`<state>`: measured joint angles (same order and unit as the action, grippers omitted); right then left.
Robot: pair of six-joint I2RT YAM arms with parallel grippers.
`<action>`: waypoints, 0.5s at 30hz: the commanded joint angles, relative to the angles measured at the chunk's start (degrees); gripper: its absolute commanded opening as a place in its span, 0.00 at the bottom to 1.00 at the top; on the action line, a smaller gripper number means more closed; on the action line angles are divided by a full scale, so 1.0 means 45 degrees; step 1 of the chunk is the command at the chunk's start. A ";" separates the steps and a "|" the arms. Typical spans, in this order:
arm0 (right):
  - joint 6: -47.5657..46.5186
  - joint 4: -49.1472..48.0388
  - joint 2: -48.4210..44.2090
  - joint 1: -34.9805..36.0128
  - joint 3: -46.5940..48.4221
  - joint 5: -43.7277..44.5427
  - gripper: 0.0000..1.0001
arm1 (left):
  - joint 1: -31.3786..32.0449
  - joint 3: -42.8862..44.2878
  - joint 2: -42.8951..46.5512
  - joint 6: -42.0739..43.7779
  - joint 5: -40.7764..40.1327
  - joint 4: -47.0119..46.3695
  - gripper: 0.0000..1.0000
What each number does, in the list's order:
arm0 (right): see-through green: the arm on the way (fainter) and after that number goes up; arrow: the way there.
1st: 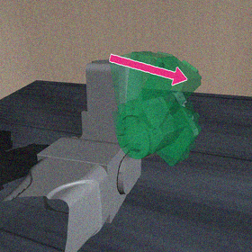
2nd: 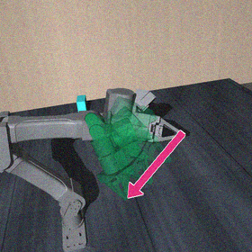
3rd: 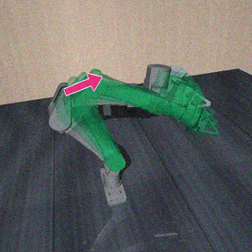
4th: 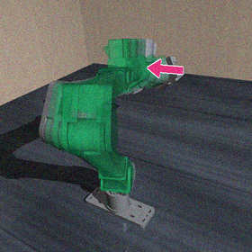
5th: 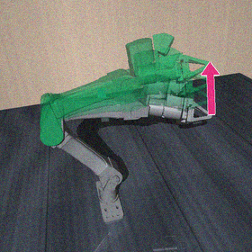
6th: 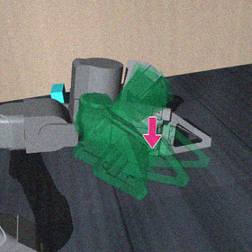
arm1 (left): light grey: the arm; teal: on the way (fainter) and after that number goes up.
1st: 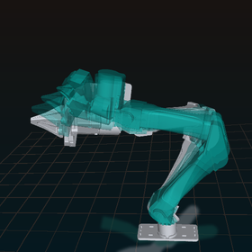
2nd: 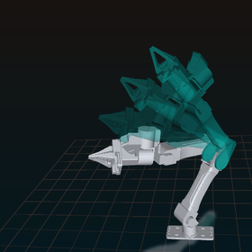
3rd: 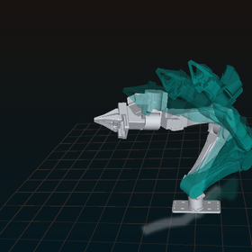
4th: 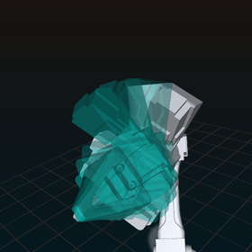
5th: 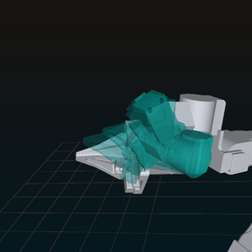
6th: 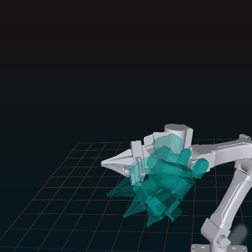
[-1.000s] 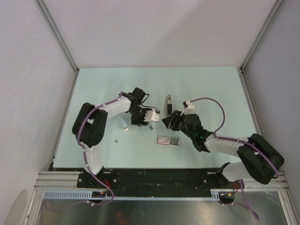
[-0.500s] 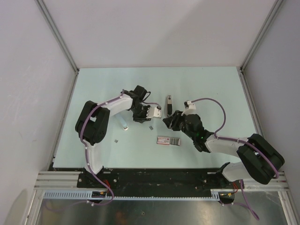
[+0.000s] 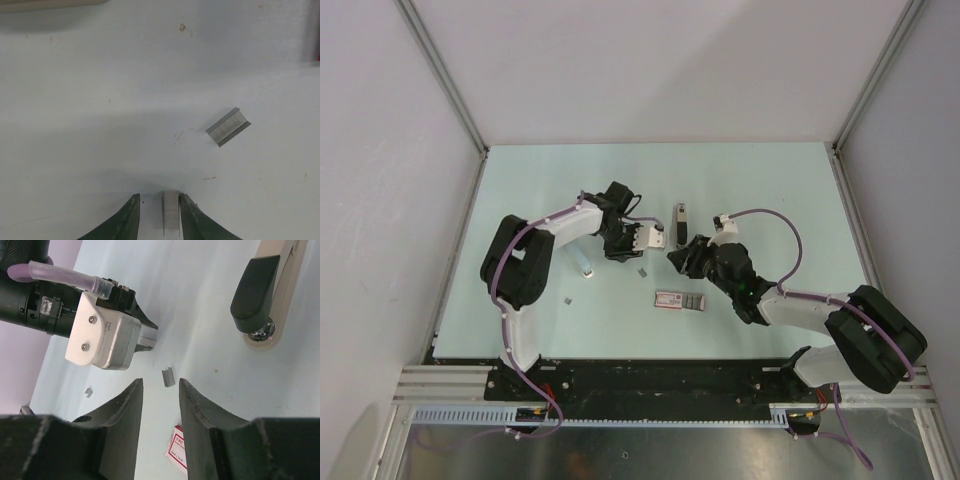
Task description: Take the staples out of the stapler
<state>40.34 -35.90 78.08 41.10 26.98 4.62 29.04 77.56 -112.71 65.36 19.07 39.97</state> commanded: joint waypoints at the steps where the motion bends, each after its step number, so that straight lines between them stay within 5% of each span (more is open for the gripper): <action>1: 0.0041 -0.0664 -0.0266 -0.0066 -0.0098 -0.0049 0.39 | 0.0041 -0.0392 0.0126 -0.0386 -0.0185 0.0064 0.42; 7: 0.0040 -0.0688 -0.0247 -0.0089 -0.0098 -0.0094 0.38 | 0.0050 -0.0609 0.0195 -0.0628 -0.0129 0.0077 0.37; 15: 0.0023 -0.0658 -0.0272 -0.0081 -0.0098 -0.0066 0.37 | 0.0070 -0.1008 0.0292 -0.0900 -0.0072 0.0091 0.14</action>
<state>40.36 -35.92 78.08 40.99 26.98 4.16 29.12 75.46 -111.46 62.74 19.16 39.09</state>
